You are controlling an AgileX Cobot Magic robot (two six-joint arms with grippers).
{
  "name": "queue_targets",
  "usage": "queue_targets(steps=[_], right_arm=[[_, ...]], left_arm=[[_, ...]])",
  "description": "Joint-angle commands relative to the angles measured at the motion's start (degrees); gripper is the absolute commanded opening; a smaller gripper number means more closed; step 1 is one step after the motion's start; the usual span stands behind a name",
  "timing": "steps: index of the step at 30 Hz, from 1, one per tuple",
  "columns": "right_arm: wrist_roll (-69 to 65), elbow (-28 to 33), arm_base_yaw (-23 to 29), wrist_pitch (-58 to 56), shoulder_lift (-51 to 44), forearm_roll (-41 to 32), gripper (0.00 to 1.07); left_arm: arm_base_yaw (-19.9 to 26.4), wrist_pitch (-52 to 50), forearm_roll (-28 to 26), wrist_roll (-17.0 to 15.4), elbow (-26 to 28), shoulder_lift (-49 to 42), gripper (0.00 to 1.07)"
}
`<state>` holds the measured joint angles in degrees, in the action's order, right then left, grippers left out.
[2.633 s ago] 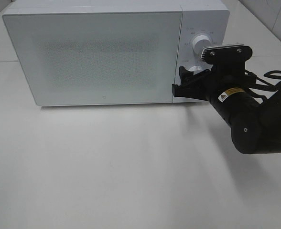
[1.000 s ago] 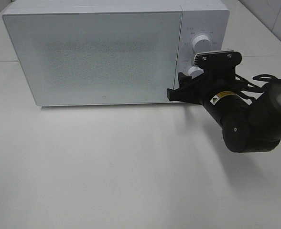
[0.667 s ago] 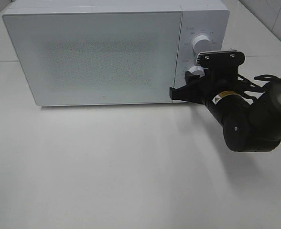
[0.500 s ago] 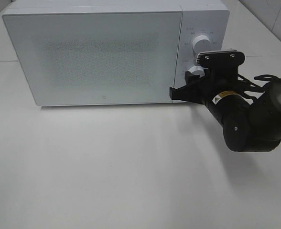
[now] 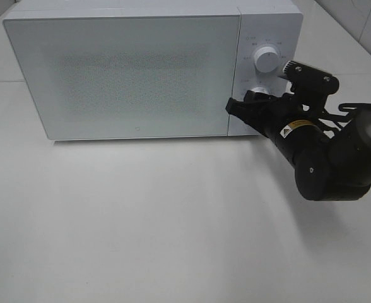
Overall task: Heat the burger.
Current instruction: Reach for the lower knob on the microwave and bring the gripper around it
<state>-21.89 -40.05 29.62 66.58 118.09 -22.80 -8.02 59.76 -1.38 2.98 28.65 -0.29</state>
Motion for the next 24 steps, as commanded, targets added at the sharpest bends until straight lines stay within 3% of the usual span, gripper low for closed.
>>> queue_targets(steps=[1, 14, 24], right_arm=[[-13.41, -0.69, 0.17, 0.69, 0.11, 0.17, 0.0], [-52.08, -0.69, 0.17, 6.88, 0.11, 0.17, 0.0], [-61.36, -0.69, 0.17, 9.51, 0.11, 0.17, 0.0]], left_arm=[[0.06, -0.69, -0.17, 0.11, -0.17, -0.34, 0.0], [0.06, -0.69, -0.17, 0.11, -0.17, -0.34, 0.0], [0.06, -0.69, -0.17, 0.11, -0.17, -0.34, 0.0]])
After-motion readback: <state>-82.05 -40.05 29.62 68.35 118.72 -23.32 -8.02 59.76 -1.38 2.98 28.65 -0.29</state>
